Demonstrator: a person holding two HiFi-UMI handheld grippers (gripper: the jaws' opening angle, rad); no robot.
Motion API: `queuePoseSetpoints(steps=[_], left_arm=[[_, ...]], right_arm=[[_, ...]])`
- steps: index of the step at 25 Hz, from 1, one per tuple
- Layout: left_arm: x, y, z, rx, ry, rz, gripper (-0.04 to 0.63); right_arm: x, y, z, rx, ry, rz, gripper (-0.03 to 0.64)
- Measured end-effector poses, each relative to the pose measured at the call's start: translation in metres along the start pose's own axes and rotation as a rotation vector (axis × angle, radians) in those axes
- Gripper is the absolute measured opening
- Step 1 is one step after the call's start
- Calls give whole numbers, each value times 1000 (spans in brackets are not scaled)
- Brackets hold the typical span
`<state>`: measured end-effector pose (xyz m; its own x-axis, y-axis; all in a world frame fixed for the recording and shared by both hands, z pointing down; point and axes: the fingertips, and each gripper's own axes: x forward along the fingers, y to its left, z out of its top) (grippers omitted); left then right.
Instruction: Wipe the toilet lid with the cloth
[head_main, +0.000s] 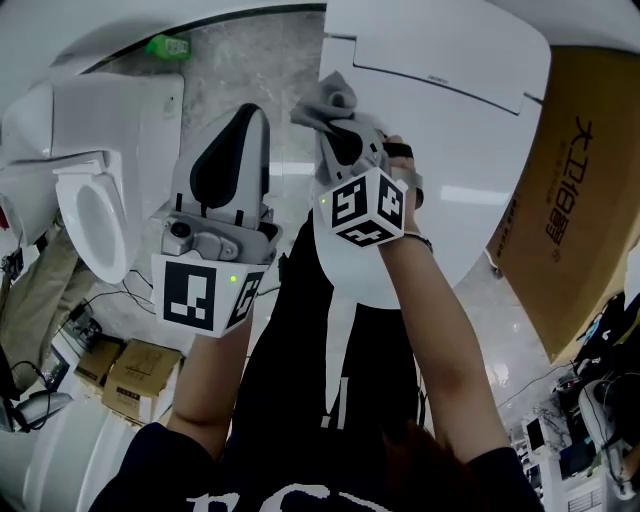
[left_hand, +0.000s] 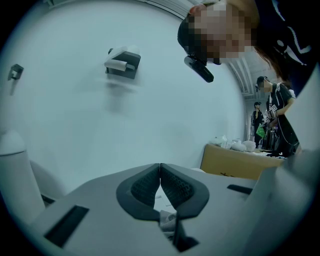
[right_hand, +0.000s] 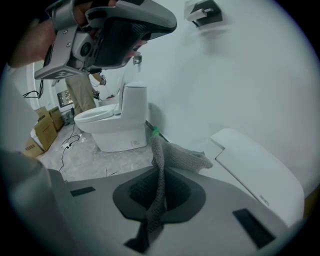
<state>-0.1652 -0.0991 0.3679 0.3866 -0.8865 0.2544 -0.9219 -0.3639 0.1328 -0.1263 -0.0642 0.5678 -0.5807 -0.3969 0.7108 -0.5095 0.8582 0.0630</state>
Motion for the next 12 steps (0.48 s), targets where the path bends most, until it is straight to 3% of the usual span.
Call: queuePoseSetpoints(steps=[7, 12], left_arm=[[10, -14, -3, 8, 6, -21, 21], [15, -26, -5, 13, 15, -41, 21]], right_arm=[[-6, 4, -7, -47, 5, 54, 25], [-25, -8, -29, -26, 9, 45, 25]])
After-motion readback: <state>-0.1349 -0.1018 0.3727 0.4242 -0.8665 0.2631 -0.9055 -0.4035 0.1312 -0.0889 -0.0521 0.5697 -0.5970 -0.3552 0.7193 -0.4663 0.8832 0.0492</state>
